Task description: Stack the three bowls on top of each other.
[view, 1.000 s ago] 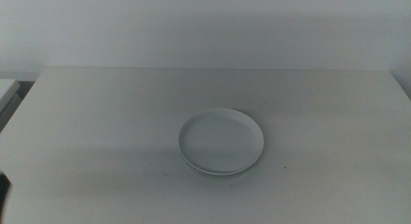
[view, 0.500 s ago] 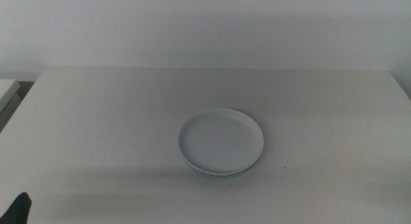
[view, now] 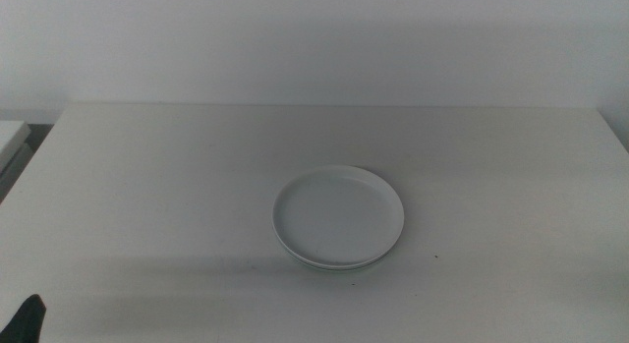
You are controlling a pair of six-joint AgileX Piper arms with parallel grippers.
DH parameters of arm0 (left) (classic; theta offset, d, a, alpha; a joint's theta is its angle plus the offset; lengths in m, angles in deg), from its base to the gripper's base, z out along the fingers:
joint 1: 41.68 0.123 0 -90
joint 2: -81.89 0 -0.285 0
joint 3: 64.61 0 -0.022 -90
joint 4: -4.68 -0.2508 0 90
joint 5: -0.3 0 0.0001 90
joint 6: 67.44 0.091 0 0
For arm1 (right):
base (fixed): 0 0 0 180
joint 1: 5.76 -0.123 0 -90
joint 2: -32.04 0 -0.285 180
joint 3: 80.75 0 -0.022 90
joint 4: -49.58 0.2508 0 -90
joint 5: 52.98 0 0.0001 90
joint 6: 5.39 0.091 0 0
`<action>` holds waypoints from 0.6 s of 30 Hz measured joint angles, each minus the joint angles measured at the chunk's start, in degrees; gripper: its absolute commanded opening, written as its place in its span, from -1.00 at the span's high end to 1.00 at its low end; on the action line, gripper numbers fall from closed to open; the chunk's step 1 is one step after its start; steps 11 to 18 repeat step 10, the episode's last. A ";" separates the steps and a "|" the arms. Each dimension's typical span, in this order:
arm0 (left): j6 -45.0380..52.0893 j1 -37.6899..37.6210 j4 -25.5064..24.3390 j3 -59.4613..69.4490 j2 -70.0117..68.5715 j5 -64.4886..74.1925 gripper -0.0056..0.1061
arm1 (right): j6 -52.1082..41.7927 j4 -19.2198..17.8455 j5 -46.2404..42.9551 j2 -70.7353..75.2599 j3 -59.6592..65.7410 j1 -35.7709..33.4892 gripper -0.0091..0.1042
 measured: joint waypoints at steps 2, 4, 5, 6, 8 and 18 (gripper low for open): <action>0.00 0.00 0.00 0.00 0.00 -0.36 -0.78 | 0.00 0.00 0.00 0.00 0.00 0.00 -0.74; 0.00 0.00 0.00 0.00 0.00 -0.59 -0.78 | 0.00 0.00 0.00 0.00 0.00 0.00 -0.74; 0.00 0.00 0.00 -0.07 0.00 -0.61 -0.78 | 0.00 0.00 0.00 0.00 0.00 0.00 -0.74; 0.00 0.00 0.00 -0.06 0.00 -0.72 -0.78 | 0.00 0.00 0.00 0.00 0.00 0.00 -0.74; 0.00 0.00 0.00 0.04 0.00 -0.72 -0.78 | 0.00 0.00 -0.11 0.00 0.00 0.00 -0.74; 0.00 0.00 0.00 0.04 0.00 -0.96 -0.78 | 0.00 0.00 -0.11 0.00 0.00 0.00 -0.74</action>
